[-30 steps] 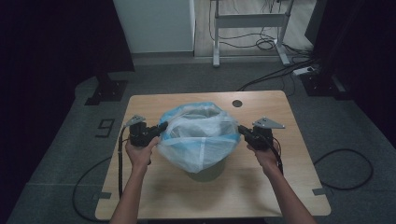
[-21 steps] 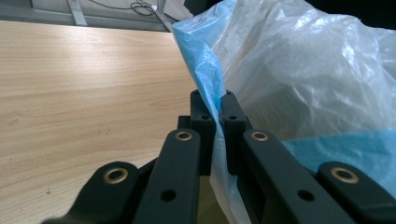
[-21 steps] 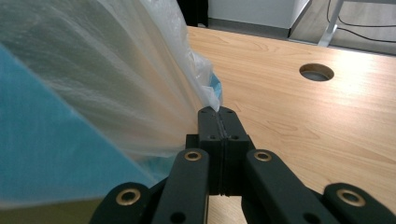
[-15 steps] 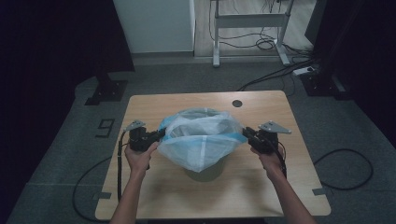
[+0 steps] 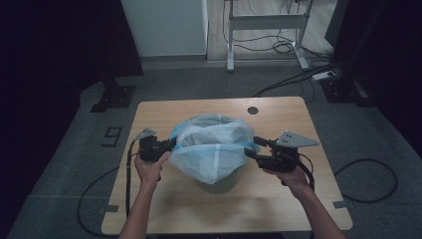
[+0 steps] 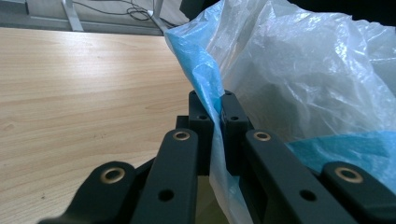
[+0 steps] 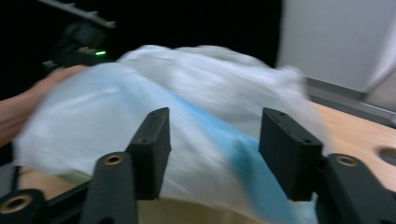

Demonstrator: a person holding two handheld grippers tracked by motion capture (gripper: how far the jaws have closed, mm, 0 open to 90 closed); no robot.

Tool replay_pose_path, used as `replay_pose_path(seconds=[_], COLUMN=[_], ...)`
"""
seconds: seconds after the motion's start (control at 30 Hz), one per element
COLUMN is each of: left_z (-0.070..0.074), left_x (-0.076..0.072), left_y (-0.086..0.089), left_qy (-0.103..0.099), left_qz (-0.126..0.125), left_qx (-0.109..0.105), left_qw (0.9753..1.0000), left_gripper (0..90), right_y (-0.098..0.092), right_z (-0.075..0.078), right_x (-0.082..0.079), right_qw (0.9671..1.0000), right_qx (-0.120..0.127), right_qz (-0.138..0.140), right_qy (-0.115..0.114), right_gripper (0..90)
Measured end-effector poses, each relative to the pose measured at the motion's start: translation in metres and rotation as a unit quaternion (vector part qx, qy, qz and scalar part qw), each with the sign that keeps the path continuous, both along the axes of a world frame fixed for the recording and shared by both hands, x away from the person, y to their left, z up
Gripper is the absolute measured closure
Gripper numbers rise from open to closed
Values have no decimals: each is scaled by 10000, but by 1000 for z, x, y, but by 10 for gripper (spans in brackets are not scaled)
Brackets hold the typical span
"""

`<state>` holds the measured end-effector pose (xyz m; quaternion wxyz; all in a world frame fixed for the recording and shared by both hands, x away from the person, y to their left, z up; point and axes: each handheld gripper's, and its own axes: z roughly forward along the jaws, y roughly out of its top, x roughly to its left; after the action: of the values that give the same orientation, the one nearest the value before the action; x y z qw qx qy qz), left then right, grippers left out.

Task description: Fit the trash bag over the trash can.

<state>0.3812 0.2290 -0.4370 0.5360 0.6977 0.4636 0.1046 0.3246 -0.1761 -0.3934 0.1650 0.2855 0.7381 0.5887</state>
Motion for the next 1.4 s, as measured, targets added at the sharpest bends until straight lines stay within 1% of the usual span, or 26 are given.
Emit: replay_pose_path(seconds=[0.03,0.1,0.2,0.23,0.27,0.3,0.33,0.37,0.43,0.53,0.63,0.7,0.77,0.87,0.93,0.97,1.0,1.03,1.1,1.13,1.17,1.2,1.23,1.27,1.4], left_z=[0,1,1,1,1,2,2,2,3,4,6,8,8,6,4,3,2,2,1,0,0,0,0,0,-3], left_x=[0,0,0,0,-1,-1,-1,-2,-3,-5,-8,-11,-13,-18,-22,-23,-25,-26,-28,-28,-28,-29,-29,-29,-28], left_y=[0,1,3,3,4,4,4,5,5,5,5,5,5,8,9,10,10,10,10,10,9,9,9,9,9], left_qy=[-7,-10,-17,-24,-29,-38,-53,-70,-90,-115,-148,-181,-202,-187,-170,-163,-157,-148,-129,-109,-91,-82,-70,-50,36], left_qz=[4,17,23,26,25,25,22,24,15,0,-12,-34,-34,-14,-7,-14,-13,-34,-52,-82,-93,-95,-93,-95,-121], left_qx=[0,-4,-16,-22,-28,-29,-26,-37,-34,-27,-31,-18,-37,-91,-120,-118,-73,-79,-78,-58,-29,41,116,147,189], left_qw=[10000,10000,10000,10000,10000,10000,10000,10000,10000,9999,9999,9998,9998,9998,9998,9998,9998,9999,9999,9999,9999,9999,9999,9998,9997], left_gripper=[858,858,858,857,858,857,857,857,856,853,851,849,849,848,849,849,848,848,849,849,849,850,852,852,852], right_y=[6,16,27,29,31,33,33,33,32,28,21,18,18,21,24,25,28,28,30,32,32,34,35,35,34], right_z=[2,3,1,-1,-2,-5,-5,-5,-5,-2,2,2,-2,-15,-27,-34,-48,-48,-62,-74,-74,-79,-83,-88,-100], right_x=[0,2,9,12,14,14,14,11,5,-7,-22,-33,-45,-62,-71,-74,-77,-77,-76,-74,-74,-72,-70,-67,-56], right_qw=[9999,9995,9989,9987,9982,9973,9973,9972,9974,9976,9979,9970,9958,9931,9915,9909,9899,9899,9899,9896,9896,9894,9896,9899,9913], right_qx=[-66,-203,-398,-450,-508,-662,-662,-675,-634,-532,-235,-117,-98,-99,-217,-244,-321,-321,-377,-456,-456,-513,-591,-639,-807], right_qz=[128,225,245,246,288,308,308,312,342,361,428,581,749,1043,1173,1238,1332,1332,1353,1364,1364,1355,1308,1261,1011], right_qy=[-30,-34,26,73,132,100,100,6,-97,-265,-426,-491,-526,-533,-511,-471,-359,-359,-198,-58,-58,-4,50,109,244], right_gripper=[420,412,438,488,559,748,748,815,882,888,888,888,888,888,889,888,888,888,888,889,889,888,888,888,888])
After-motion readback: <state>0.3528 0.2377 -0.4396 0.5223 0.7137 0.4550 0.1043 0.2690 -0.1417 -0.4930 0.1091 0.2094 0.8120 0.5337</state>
